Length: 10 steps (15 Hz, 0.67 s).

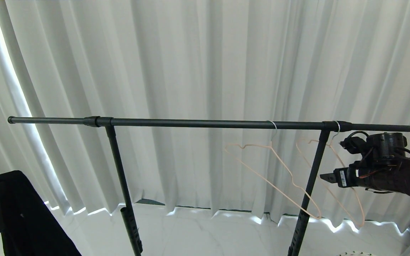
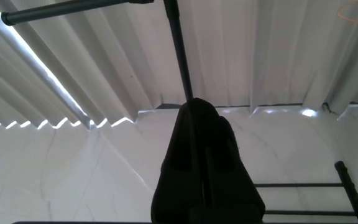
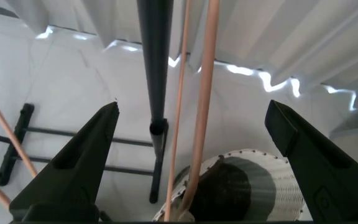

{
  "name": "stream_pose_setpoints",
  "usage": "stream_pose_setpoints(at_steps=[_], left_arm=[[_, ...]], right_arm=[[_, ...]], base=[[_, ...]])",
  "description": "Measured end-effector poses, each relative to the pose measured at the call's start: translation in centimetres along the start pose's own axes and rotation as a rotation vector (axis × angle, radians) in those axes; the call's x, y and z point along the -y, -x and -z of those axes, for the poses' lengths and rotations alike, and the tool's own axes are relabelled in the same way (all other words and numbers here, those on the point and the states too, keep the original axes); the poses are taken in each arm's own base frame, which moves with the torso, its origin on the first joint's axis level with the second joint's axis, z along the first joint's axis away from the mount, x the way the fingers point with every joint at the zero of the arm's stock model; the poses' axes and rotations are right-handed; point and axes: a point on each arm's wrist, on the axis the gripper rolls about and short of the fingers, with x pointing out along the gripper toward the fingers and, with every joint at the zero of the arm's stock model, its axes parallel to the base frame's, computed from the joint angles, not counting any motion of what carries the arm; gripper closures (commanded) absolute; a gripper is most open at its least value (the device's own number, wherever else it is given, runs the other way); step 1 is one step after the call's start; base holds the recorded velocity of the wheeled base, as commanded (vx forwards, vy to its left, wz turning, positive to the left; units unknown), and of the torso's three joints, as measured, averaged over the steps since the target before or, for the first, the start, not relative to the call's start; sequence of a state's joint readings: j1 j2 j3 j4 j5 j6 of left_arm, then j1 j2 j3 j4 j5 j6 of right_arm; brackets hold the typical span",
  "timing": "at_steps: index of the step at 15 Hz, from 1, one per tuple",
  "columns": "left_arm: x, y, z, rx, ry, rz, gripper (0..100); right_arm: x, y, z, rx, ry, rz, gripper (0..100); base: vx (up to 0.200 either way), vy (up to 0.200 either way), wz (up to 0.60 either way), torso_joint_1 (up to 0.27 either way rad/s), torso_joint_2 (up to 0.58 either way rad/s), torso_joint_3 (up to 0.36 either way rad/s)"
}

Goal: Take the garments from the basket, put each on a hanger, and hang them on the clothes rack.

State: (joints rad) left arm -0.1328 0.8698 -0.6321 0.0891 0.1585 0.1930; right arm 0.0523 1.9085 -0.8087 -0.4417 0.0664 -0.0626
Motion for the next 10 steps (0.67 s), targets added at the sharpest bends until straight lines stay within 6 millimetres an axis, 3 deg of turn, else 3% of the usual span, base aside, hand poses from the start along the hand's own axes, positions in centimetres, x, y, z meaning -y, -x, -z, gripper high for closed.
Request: stream_pose_setpoints(at_steps=[4, 5, 10], left_arm=[[0.03, -0.23, 0.02, -0.01, -0.002, 0.001, 100], [0.03, -0.26, -0.03, -0.01, -0.002, 0.001, 100], [-0.02, -0.29, -0.16, -0.009, 0.0, -0.004, 100]], right_arm=[[0.04, -0.37, 0.27, -0.013, -0.037, -0.014, 0], [0.09, -0.4, 0.31, -0.014, -0.039, -0.013, 100], [0.1, -0.74, 0.56, -0.026, -0.042, -0.017, 100]], base=[[0.0, 0.0, 0.0, 0.0, 0.0, 0.0], [0.0, 0.0, 0.0, 0.0, 0.0, 0.0], [0.0, 0.0, 0.0, 0.0, 0.0, 0.0]])
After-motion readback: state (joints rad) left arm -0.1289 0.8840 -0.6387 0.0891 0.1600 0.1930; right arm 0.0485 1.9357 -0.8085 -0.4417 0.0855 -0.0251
